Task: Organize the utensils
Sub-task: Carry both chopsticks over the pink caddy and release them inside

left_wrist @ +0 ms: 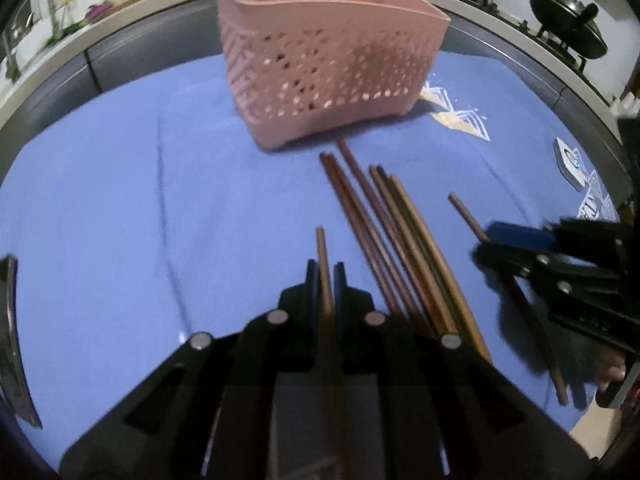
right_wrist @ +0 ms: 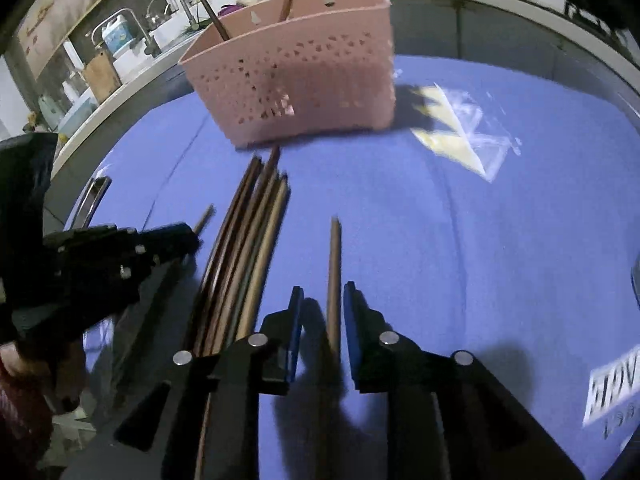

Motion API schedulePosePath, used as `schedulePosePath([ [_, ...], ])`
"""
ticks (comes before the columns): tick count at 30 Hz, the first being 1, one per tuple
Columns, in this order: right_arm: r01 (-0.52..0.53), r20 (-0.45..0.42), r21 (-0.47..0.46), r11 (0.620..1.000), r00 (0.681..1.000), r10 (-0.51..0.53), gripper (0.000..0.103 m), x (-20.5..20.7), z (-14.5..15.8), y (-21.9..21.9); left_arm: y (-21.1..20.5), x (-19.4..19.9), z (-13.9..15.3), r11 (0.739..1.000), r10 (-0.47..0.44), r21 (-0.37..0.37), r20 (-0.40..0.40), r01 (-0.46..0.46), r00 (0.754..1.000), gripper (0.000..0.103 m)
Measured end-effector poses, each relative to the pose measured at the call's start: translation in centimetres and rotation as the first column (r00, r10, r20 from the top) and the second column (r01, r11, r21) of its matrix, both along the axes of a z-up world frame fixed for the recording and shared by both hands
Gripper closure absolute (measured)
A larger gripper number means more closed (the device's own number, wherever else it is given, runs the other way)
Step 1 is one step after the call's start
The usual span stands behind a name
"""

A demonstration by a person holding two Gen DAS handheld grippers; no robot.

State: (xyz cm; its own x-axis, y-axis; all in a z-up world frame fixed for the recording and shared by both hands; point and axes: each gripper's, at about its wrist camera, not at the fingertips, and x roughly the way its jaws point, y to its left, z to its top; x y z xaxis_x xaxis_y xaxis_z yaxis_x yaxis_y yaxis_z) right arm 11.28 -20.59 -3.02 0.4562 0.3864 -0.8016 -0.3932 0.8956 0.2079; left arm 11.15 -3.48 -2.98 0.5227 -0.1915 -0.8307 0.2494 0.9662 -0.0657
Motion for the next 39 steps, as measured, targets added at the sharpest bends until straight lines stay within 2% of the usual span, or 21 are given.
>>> schedulePosePath([
  [3, 0.003, 0.014, -0.033, 0.999, 1.0, -0.002, 0.098, 0.7, -0.1, 0.3, 0.0, 0.4, 0.1, 1.0, -0.012, -0.001, -0.002, 0.012, 1.0, 0.099],
  [5, 0.007, -0.017, 0.02, 1.0, 1.0, -0.006, 0.098, 0.7, 0.1, -0.4, 0.4, 0.0, 0.9, 0.999, -0.015, -0.038, 0.002, 0.015, 1.0, 0.099],
  [6, 0.005, -0.002, 0.053, 0.999, 1.0, -0.005, 0.098, 0.2, 0.7, -0.9, 0.6, -0.4, 1.7, 0.998, -0.016, -0.055, 0.02, 0.017, 1.0, 0.099],
  [10, -0.022, 0.124, 0.155, 0.988, 0.992, 0.003, 0.098, -2.2, 4.7, -2.3, 2.0, -2.4, 6.5, 0.99, -0.013, -0.139, 0.131, 0.031, 0.991, 0.099],
  [12, -0.043, 0.212, 0.199, 0.979, 0.977, 0.0, 0.098, -3.5, 7.2, -2.9, 2.6, -3.5, 9.2, 0.984, -0.012, -0.17, 0.194, 0.045, 0.981, 0.099],
  [16, -0.076, 0.353, 0.266, 0.961, 0.935, -0.024, 0.098, -4.6, 11.4, -3.7, 3.4, -5.2, 14.1, 0.976, 0.007, -0.211, 0.307, 0.061, 0.952, 0.099],
  [19, -0.099, 0.446, 0.302, 0.948, 0.894, -0.049, 0.098, -4.8, 14.4, -3.8, 4.0, -5.6, 16.6, 0.968, 0.021, -0.24, 0.36, 0.071, 0.933, 0.099],
  [24, -0.112, 0.541, 0.308, 0.945, 0.837, -0.077, 0.098, -3.2, 19.1, -3.5, 4.6, -5.2, 21.7, 0.953, 0.062, -0.293, 0.445, 0.08, 0.894, 0.099],
  [29, -0.104, 0.631, 0.31, 0.945, 0.766, -0.123, 0.098, 0.0, 23.8, -2.1, 5.5, -3.5, 26.6, 0.945, 0.154, -0.324, 0.545, 0.038, 0.824, 0.099],
  [32, -0.082, 0.655, 0.294, 0.952, 0.742, -0.139, 0.098, 2.8, 24.9, -0.5, 5.1, -1.4, 28.1, 0.953, 0.183, -0.303, 0.582, 0.002, 0.792, 0.099],
  [37, -0.091, 0.683, 0.279, 0.956, 0.718, -0.132, 0.098, 6.1, 25.5, 2.0, 4.7, 2.3, 28.0, 0.965, 0.207, -0.255, 0.608, -0.058, 0.766, 0.099],
  [39, -0.098, 0.682, 0.271, 0.958, 0.722, -0.119, 0.098, 7.7, 25.1, 2.7, 4.9, 4.0, 27.3, 0.962, 0.214, -0.263, 0.589, -0.066, 0.779, 0.099],
])
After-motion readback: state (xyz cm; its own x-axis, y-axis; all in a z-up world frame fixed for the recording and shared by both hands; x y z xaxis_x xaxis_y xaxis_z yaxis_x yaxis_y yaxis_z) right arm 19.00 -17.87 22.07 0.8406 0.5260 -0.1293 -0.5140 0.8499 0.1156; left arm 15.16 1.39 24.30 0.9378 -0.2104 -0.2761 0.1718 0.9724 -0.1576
